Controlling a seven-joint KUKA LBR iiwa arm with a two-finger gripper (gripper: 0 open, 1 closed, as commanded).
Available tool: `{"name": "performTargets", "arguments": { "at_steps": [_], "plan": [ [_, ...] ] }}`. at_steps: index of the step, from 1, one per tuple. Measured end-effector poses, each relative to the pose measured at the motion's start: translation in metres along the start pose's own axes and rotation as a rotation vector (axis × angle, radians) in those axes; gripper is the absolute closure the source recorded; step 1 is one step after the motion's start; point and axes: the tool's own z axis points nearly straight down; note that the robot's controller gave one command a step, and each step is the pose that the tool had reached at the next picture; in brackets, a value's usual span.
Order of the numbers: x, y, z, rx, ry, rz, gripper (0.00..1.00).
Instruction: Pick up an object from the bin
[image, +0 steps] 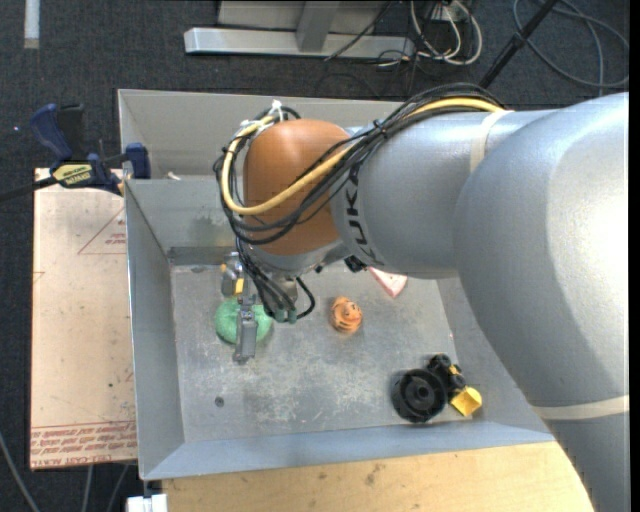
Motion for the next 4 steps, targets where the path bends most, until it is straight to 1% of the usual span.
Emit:
{"name": "performTargets", "arguments": {
  "at_steps": [1,2,3,4],
  "plan": [
    [-0.002,-0.001,-0.005,-0.001,-0.007,0.003,0.0],
    [0.007,-0.016,0.008,-0.003,-0.011,-0.059,0.0],
    [0.001,-0.031,0.02,0.0,-0.007,-0.1,0.0],
    [-0.008,-0.028,0.035,-0.002,-0.01,-0.144,1.0]
  ]
}}
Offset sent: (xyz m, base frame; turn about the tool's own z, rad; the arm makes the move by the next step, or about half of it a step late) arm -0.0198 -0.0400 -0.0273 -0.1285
